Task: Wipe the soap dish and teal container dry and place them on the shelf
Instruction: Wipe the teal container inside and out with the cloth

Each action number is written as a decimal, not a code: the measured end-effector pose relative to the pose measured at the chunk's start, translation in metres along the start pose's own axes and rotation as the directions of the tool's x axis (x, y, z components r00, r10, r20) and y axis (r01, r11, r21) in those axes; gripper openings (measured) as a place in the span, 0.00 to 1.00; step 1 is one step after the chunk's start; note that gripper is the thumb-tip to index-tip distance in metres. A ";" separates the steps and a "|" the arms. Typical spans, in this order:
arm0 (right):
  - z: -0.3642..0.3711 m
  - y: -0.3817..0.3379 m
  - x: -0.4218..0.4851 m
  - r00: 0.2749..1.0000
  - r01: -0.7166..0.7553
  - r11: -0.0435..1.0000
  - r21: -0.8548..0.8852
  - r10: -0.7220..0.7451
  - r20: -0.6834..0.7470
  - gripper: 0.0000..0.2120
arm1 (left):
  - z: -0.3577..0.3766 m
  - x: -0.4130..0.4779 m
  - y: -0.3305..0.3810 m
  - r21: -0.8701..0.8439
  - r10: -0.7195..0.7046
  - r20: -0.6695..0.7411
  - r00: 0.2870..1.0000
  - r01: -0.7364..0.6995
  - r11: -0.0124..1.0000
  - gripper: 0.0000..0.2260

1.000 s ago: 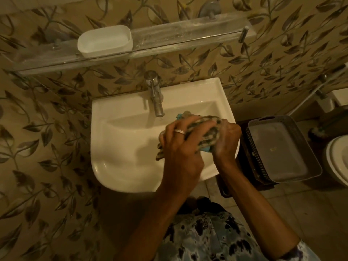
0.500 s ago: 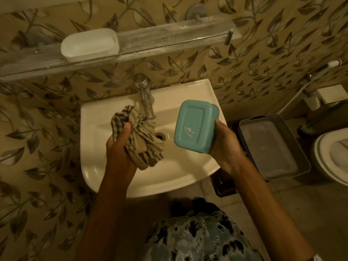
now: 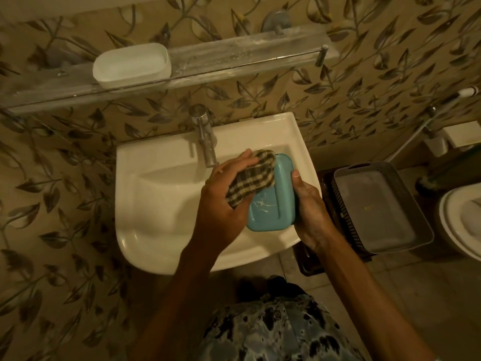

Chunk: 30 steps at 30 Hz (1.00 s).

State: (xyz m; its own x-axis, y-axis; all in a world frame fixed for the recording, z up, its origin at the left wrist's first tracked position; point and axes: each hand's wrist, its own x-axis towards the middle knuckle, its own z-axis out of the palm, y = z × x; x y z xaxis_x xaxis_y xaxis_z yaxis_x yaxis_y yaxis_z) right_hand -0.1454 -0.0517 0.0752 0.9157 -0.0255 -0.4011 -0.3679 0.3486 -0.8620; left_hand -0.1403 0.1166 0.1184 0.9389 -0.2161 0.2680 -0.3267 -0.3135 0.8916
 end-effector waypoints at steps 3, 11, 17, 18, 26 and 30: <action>0.000 0.000 0.000 0.998 0.011 1.000 0.018 -0.010 -0.060 0.19 | 0.010 -0.014 -0.004 0.129 0.053 0.007 0.999 -0.053 0.990 0.23; 0.007 -0.008 0.006 0.970 0.022 0.993 0.112 0.006 -0.242 0.22 | 0.032 -0.067 -0.007 0.142 -0.009 0.099 0.995 -0.005 0.990 0.28; 0.017 -0.005 0.002 0.992 0.033 0.998 0.048 -0.027 -0.125 0.23 | 0.027 -0.043 0.005 0.269 0.106 0.051 0.993 -0.116 0.956 0.22; 0.018 -0.004 0.001 0.994 0.046 0.999 0.020 -0.044 -0.101 0.22 | 0.025 -0.037 0.006 0.291 0.117 0.049 0.992 -0.126 0.948 0.22; 0.026 0.008 -0.006 0.991 -0.059 0.998 -0.002 0.058 -0.118 0.17 | 0.012 0.002 0.002 0.207 -0.005 -0.100 0.995 0.026 0.978 0.28; 0.023 0.008 -0.008 0.988 -0.077 0.995 0.056 0.084 -0.131 0.17 | 0.010 -0.004 -0.003 0.078 -0.098 -0.117 0.988 0.107 0.991 0.27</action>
State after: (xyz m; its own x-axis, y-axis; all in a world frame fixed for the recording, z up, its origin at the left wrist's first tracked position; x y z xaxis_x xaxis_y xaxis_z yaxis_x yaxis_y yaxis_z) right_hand -0.1519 -0.0268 0.0790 0.8525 -0.1187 -0.5091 -0.4279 0.4012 -0.8099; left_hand -0.1438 0.1086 0.1110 0.9725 -0.0746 0.2207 -0.2318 -0.4057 0.8841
